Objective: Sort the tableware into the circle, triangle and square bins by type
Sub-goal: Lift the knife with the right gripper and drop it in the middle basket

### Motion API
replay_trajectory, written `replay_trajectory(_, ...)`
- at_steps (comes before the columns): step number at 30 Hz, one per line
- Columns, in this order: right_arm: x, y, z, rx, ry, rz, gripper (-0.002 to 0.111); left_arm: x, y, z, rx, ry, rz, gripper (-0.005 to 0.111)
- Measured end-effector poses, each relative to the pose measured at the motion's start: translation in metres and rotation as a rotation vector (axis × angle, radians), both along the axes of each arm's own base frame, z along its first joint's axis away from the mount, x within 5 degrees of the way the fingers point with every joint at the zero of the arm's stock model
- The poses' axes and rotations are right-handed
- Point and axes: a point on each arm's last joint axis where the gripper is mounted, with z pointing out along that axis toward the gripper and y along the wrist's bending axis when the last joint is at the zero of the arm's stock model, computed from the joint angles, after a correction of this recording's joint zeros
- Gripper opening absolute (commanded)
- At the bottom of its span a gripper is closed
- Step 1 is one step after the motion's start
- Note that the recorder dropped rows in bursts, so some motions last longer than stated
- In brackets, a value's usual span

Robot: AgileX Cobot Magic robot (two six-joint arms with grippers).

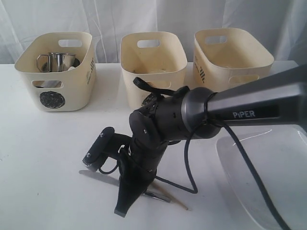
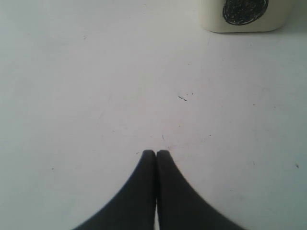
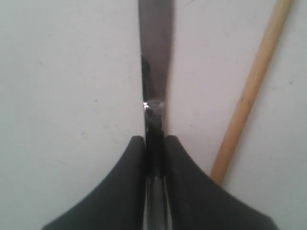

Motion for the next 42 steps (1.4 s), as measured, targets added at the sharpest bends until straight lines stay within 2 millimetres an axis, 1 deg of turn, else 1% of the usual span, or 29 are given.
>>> replay_trajectory(5,-0.002,0.000,0.007,0.036,-0.013,0.012,0.000,0.000,0.000,0.000,0.000,0.000,0.000,0.000)
replay_trajectory(13,-0.007,-0.003,0.012,0.037,-0.002,0.015,0.000,0.000,0.000,0.000,0.000,0.000,0.000,0.000)
replay_trajectory(17,-0.008,-0.002,0.015,0.053,0.001,0.002,0.000,0.000,0.000,0.000,0.000,0.000,0.000,0.000)
replay_trajectory(19,-0.008,-0.001,0.019,0.080,-0.003,-0.014,0.000,0.000,0.000,0.000,0.000,0.000,0.000,0.000)
replay_trajectory(24,-0.009,0.001,0.039,0.154,-0.037,-0.036,0.000,0.000,0.000,0.000,0.000,0.000,0.000,0.000)
replay_trajectory(29,-0.008,0.001,0.053,0.193,-0.080,-0.037,0.000,0.000,0.000,0.000,0.000,0.000,0.000,0.000)
replay_trajectory(33,-0.005,0.001,0.073,0.265,-0.167,-0.055,0.000,0.000,0.000,0.000,0.000,0.000,0.000,0.000)
replay_trajectory(35,0.000,-0.002,0.087,0.324,-0.228,-0.094,0.000,0.000,0.000,0.000,0.000,0.000,0.000,0.000)
replay_trajectory(38,0.013,-0.013,0.110,0.429,-0.318,-0.200,0.000,0.000,0.000,0.000,0.000,0.000,0.000,0.000)
replay_trajectory(39,0.020,-0.018,0.119,0.471,-0.356,-0.243,0.000,0.000,0.000,0.000,0.000,0.000,0.000,0.000)
replay_trajectory(42,0.040,-0.034,0.137,0.588,-0.462,-0.382,0.000,0.000,0.000,0.000,0.000,0.000,0.000,0.000)
